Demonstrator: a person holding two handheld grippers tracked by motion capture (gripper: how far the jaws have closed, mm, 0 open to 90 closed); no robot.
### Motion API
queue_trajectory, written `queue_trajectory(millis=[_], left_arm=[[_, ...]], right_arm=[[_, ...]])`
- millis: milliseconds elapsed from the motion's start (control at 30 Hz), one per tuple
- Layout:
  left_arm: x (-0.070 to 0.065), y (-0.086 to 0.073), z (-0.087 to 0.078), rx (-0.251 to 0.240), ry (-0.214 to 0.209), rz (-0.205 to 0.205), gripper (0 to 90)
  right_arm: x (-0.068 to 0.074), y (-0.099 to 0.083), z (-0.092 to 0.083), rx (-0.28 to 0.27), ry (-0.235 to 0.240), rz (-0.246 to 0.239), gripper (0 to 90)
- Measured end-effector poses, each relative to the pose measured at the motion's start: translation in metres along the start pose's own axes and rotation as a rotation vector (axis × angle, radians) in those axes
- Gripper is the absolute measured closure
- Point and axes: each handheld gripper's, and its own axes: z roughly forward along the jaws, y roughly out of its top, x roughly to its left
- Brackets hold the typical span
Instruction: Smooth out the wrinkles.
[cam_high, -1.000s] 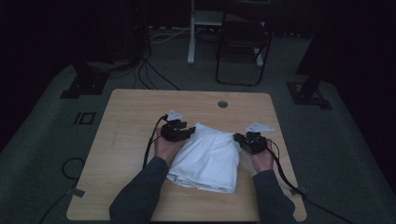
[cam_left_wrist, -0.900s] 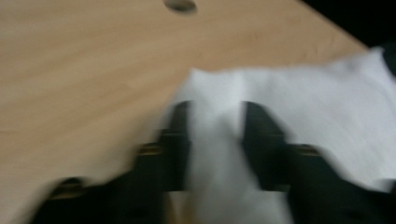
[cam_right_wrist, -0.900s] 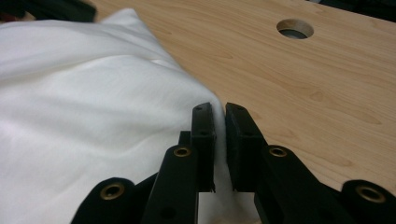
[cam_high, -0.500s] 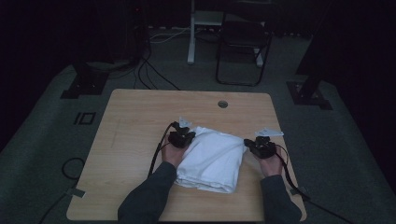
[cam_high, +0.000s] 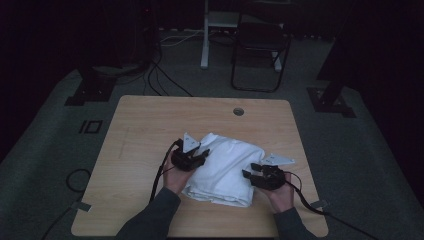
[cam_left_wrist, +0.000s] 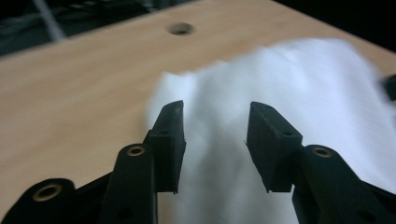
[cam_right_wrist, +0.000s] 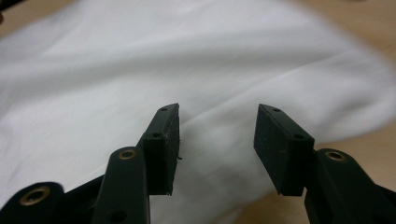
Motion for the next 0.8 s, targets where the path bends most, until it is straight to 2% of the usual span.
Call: queue_trajectory(millis=[33,100,167,200,333,433,500,600,700,800], left_arm=[[-0.003,-0.004,-0.001,0.000,-0.012,-0.001,55.7],[-0.011,-0.014,-0.002,0.011,-0.044,-0.001,54.4],[-0.015,-0.021,-0.003,0.019,-0.053,-0.010,53.0],[-0.017,-0.025,-0.002,0.028,-0.066,-0.014,52.9],[-0.022,-0.037,-0.003,0.039,-0.074,-0.010,51.8],[-0.023,-0.042,-0.008,0.033,-0.079,-0.025,51.6],[-0.025,-0.046,-0.012,0.028,-0.081,-0.040,51.1],[-0.030,-0.052,-0.018,0.023,-0.072,-0.029,48.6],[-0.031,-0.054,-0.024,0.027,-0.071,-0.024,47.9],[-0.033,-0.052,-0.032,0.008,-0.067,-0.026,48.1]], right_arm=[[0.003,-0.003,0.005,0.020,0.006,-0.008,53.3],[0.005,-0.008,0.012,0.060,0.034,-0.019,68.6],[0.007,-0.012,0.016,0.103,0.018,-0.039,84.8],[0.007,-0.013,0.017,0.115,0.007,-0.052,87.6],[0.005,-0.017,0.013,0.146,-0.036,-0.083,88.1],[0.004,-0.023,0.010,0.178,-0.074,-0.096,86.4],[0.006,-0.026,0.010,0.187,-0.073,-0.103,84.3],[0.006,-0.025,0.015,0.191,-0.077,-0.104,81.7],[0.009,-0.020,0.025,0.192,-0.069,-0.112,81.0],[0.009,-0.014,0.035,0.193,-0.072,-0.104,81.0]])
